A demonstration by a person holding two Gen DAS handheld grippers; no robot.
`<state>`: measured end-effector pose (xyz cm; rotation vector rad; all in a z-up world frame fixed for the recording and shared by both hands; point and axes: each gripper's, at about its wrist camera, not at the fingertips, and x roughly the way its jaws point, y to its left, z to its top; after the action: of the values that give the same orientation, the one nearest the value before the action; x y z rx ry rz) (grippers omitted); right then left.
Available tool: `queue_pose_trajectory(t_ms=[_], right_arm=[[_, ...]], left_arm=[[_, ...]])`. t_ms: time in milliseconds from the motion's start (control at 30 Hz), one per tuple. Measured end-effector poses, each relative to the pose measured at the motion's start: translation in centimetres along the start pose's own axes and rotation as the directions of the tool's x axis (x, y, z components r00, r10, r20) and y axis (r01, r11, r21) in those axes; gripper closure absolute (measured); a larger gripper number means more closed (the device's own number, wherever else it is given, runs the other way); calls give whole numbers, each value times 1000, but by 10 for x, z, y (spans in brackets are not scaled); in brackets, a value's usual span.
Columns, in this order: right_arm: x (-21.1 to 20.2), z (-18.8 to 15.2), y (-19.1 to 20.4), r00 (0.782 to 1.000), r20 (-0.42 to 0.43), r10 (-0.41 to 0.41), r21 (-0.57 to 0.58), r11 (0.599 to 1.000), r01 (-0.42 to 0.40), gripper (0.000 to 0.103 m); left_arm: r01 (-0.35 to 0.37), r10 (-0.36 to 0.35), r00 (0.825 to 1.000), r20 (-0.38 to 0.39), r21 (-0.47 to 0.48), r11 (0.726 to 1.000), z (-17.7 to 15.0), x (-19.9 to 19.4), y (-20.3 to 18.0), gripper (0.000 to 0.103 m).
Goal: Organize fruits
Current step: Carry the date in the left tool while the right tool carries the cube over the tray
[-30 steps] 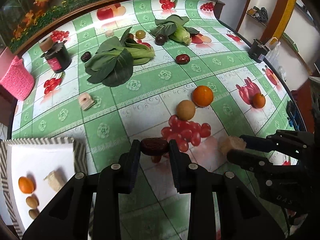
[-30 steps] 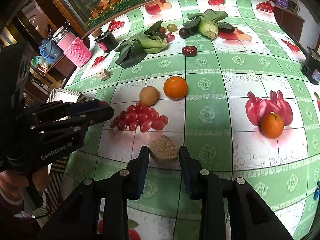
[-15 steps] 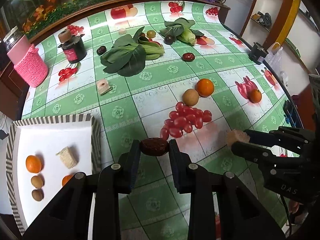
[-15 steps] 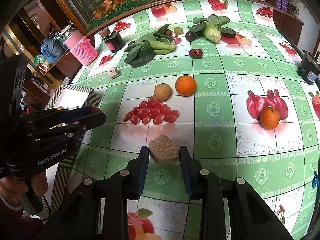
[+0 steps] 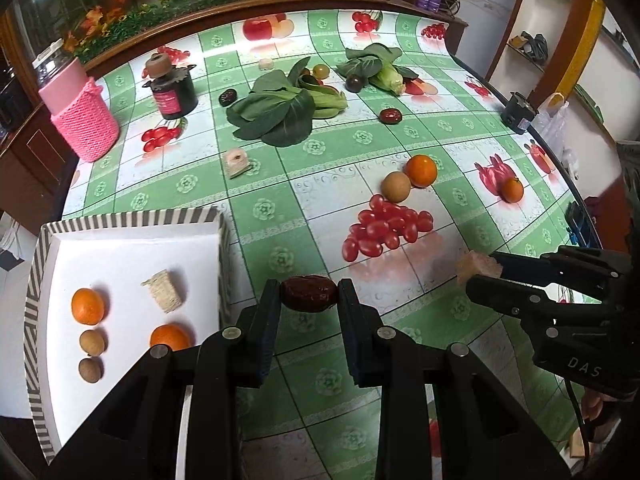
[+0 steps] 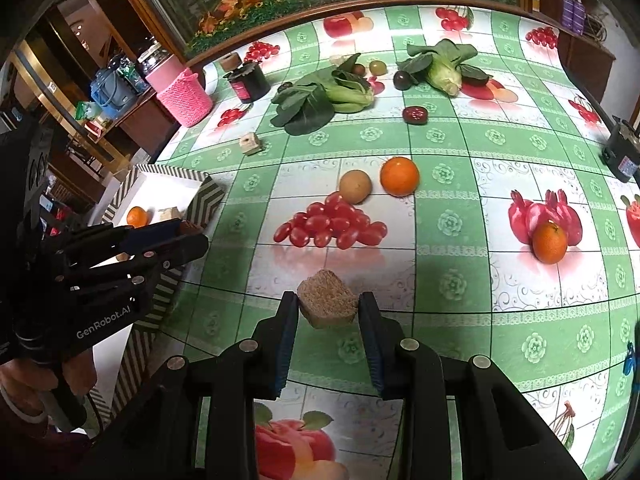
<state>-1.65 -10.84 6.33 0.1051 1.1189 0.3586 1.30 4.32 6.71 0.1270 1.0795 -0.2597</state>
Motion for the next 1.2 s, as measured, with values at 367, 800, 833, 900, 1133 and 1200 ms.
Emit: queue_pose_trajectory(t_ms=[367,800,833,900,1133,1200], right_arm=[[2,3,32,1000,-8,28,-51,998,-28,71],[16,13,91,997,-23,74,-138,987,-76,71],[18,14,96,997,-26,78,-145,986,-81,71],[21,14,104,996,-31,83,-159,983,-87,71],[32,15,130,994,-49,100,-191,976,-107,71],[36,15,137,993,-54,103,-200,973,-112,71]], left_arm=[[-30,30,999,14,-28,999,-10,-15,25,77],[-71,72,997,16,-78,994,-28,-28,67,77],[-74,75,997,17,-81,994,-29,-29,70,77],[-78,80,997,18,-89,993,-31,-30,76,77],[-92,94,996,11,-112,990,-40,-32,98,77],[-95,97,995,6,-119,988,-42,-31,105,77]])
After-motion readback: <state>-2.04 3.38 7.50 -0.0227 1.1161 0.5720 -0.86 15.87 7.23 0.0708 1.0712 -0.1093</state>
